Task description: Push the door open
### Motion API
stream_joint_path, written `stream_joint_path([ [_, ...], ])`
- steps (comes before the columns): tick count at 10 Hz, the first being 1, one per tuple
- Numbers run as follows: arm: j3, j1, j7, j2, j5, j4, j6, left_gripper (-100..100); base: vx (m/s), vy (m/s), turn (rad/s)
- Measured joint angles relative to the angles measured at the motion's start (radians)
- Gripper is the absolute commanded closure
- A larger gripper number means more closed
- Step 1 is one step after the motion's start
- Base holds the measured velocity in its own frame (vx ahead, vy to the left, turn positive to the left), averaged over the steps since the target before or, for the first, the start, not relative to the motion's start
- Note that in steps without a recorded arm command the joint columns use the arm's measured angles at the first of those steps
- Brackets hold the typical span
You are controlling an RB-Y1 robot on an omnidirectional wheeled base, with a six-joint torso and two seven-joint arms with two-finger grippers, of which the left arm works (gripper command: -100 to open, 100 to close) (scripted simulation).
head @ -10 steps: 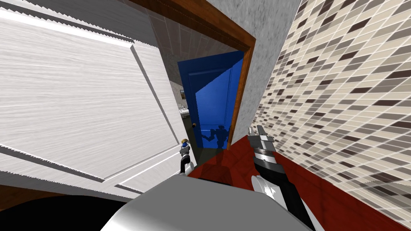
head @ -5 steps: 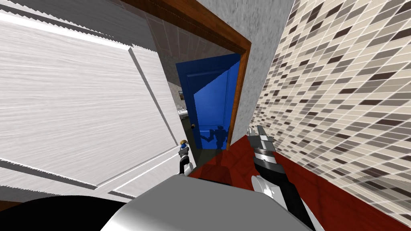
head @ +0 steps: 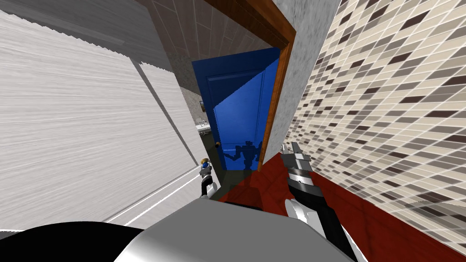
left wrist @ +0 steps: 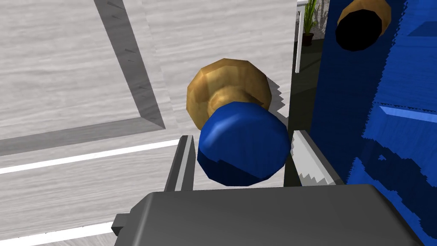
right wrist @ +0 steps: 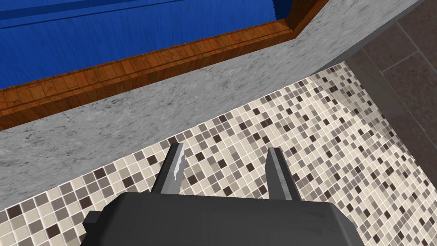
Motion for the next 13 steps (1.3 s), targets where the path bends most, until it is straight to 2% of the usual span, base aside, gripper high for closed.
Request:
stream_joint_path([
  [1,0.008,0.002,0.004,0.005,0.006,0.011,-0.009,100,0.088,0.052,-0.041],
  [2,0.017,-0.005,0.010,0.013,0.013,0.043,-0.027,100,0.075,0.066,-0.029],
  [3,0.029,-0.026,0.016,0.022,0.020,0.091,-0.054,100,0.064,0.051,-0.006],
  [4,0.036,-0.016,0.009,0.018,0.024,0.072,-0.051,100,0.033,0.028,0.006],
  [6,0.039,-0.021,0.003,0.023,0.027,0.063,-0.046,100,0.005,0.006,-0.002],
  [7,0.041,-0.015,-0.003,0.019,0.028,0.042,-0.035,100,0.054,0.022,-0.050],
  [8,0.053,-0.041,-0.001,0.026,0.036,0.100,-0.063,100,0.067,0.035,-0.089],
  [9,0.060,0.007,-0.019,0.009,0.041,0.019,-0.033,100,0.069,0.058,-0.020],
  [10,0.069,0.016,-0.032,0.004,0.047,-0.005,-0.015,100,0.060,0.052,-0.002],
  [11,0.072,0.007,-0.028,0.015,0.050,0.007,-0.018,100,0.032,0.026,0.002],
  [12,0.076,0.005,-0.030,0.015,0.053,-0.002,-0.017,100,0.015,0.008,-0.010],
  [13,0.076,-0.024,-0.018,0.032,0.052,0.054,-0.044,100,0.066,0.043,-0.073],
])
